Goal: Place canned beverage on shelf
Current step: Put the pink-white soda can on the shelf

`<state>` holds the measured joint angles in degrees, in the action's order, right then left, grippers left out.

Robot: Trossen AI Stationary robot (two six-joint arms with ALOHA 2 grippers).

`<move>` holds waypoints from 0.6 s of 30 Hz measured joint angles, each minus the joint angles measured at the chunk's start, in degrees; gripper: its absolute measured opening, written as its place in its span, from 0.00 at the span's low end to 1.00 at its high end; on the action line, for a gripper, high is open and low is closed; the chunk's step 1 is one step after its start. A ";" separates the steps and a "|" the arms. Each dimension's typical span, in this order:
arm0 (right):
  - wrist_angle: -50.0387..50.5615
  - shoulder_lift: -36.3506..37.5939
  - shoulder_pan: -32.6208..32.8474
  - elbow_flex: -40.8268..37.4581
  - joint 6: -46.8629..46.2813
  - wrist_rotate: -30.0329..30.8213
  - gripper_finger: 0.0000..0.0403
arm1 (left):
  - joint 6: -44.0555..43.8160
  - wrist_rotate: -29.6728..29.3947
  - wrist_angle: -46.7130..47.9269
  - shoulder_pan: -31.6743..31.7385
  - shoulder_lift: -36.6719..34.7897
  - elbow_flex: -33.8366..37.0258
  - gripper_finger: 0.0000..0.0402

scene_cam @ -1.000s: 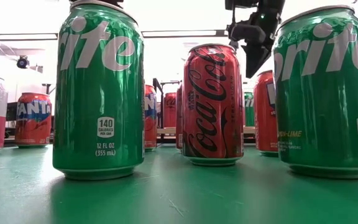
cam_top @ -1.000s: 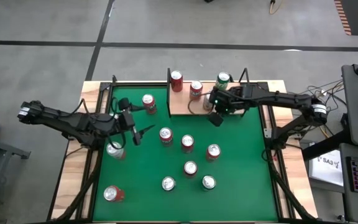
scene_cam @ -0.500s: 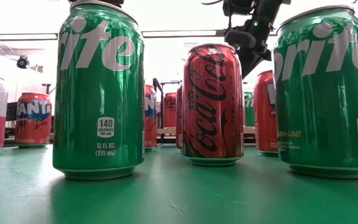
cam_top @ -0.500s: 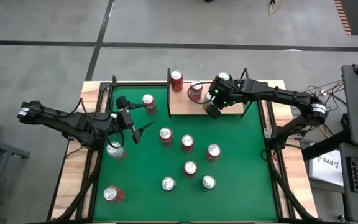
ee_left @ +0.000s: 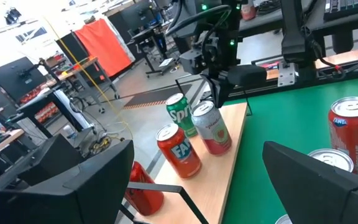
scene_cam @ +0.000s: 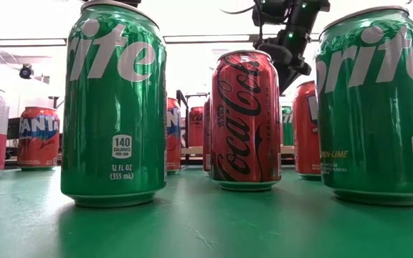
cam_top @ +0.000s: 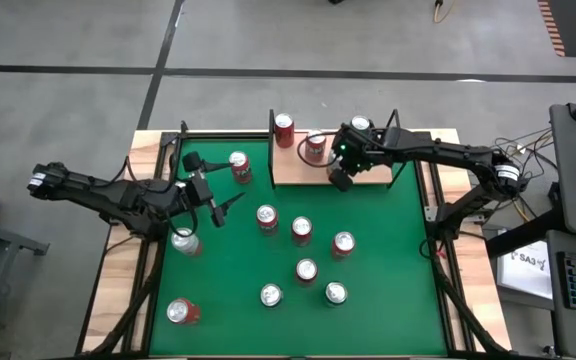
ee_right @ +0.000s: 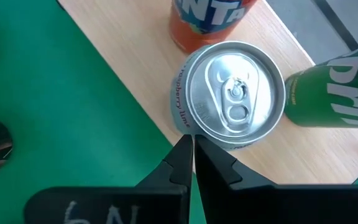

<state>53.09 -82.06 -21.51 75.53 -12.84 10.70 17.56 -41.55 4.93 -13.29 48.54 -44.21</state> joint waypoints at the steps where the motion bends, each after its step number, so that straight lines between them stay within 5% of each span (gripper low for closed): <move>1: 0.02 0.00 -0.17 0.00 0.02 0.24 0.02 | 0.00 0.01 -0.01 0.01 -0.01 0.00 0.85; 18: -1.27 0.00 -2.85 0.00 3.96 5.85 0.02 | -0.02 0.03 0.00 0.00 0.01 0.00 0.85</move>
<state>51.82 -82.06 -24.36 75.53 -8.88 16.56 17.54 -41.52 4.93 -13.28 48.56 -44.21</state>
